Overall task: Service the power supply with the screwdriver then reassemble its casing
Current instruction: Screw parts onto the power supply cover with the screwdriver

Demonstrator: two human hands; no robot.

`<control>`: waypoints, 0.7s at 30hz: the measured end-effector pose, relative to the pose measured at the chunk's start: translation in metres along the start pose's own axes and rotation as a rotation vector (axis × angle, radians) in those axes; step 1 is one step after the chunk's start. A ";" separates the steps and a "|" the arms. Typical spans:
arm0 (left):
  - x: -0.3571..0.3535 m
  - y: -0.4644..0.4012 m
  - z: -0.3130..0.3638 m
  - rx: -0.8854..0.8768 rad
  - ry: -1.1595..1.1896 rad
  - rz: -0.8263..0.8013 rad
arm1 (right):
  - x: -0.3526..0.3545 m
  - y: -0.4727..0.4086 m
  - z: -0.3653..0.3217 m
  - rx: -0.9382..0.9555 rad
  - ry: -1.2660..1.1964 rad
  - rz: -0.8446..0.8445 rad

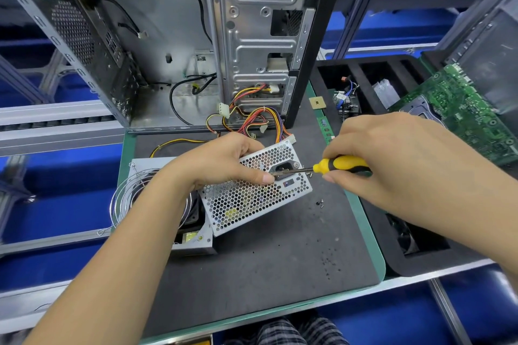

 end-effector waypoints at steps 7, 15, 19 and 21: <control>0.001 0.000 0.002 0.018 0.040 -0.027 | 0.009 -0.002 -0.016 0.024 0.153 -0.046; 0.002 -0.002 0.001 0.097 0.194 0.081 | 0.010 -0.007 -0.036 0.055 0.254 -0.109; 0.001 -0.002 0.002 0.126 0.120 0.134 | 0.005 0.003 -0.037 0.057 0.185 -0.195; -0.001 -0.001 0.003 0.132 0.106 0.149 | 0.001 0.008 -0.037 0.027 0.175 -0.195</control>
Point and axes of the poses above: each hand's wrist, its own y-axis away from the middle knuckle, its own x-axis out of the back of the hand, z = x × y, the point moved 3 cm from there along -y, towards the middle knuckle, and after that the axes turned 4 degrees about z, right-handed, at the moved point
